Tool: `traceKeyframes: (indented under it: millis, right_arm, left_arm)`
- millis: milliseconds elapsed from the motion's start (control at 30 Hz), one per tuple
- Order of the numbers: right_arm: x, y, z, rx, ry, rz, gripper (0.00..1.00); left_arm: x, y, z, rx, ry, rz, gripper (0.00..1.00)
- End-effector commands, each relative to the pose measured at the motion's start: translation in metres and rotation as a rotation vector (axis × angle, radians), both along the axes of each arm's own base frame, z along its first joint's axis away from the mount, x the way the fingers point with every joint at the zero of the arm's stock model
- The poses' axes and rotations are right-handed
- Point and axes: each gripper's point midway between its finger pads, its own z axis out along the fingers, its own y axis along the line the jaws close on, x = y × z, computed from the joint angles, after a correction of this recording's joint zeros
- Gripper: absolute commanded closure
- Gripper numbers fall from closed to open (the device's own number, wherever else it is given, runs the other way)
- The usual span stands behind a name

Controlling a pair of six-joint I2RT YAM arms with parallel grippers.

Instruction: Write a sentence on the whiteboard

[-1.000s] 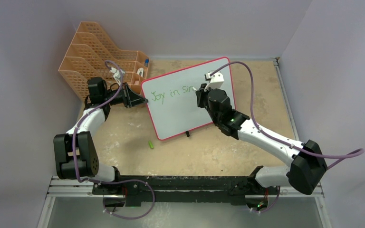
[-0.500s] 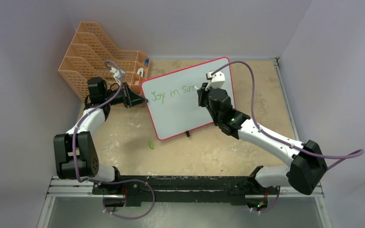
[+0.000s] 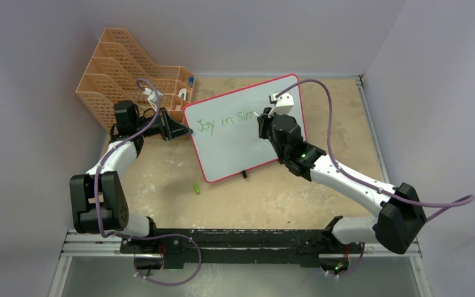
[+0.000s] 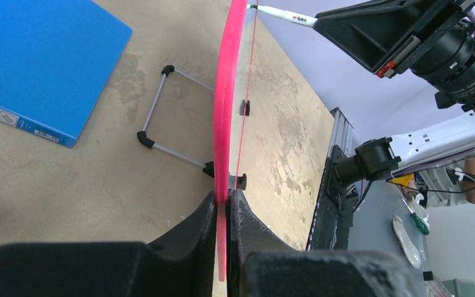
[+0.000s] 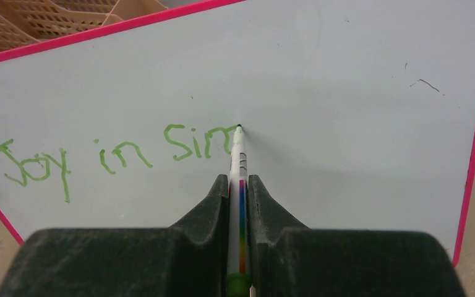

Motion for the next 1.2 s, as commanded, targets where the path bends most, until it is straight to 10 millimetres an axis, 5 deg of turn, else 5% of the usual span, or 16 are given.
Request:
traceKeyframes:
  millis: [0,833,1167]
  right_arm:
    - [-0.002,-0.006,0.007,0.028,-0.005,-0.011,1.00]
    - [-0.013,-0.010,-0.015,0.005,0.057,0.007,1.00]
    - [-0.014,-0.012,0.001,0.032,0.023,0.004,1.00]
  left_arm:
    - [0.002,-0.003,0.016,0.016,-0.079,-0.013,1.00]
    - [0.002,-0.003,0.016,0.017,-0.076,-0.012,1.00]
    - [0.002,-0.003,0.016,0.017,-0.077,-0.010,1.00]
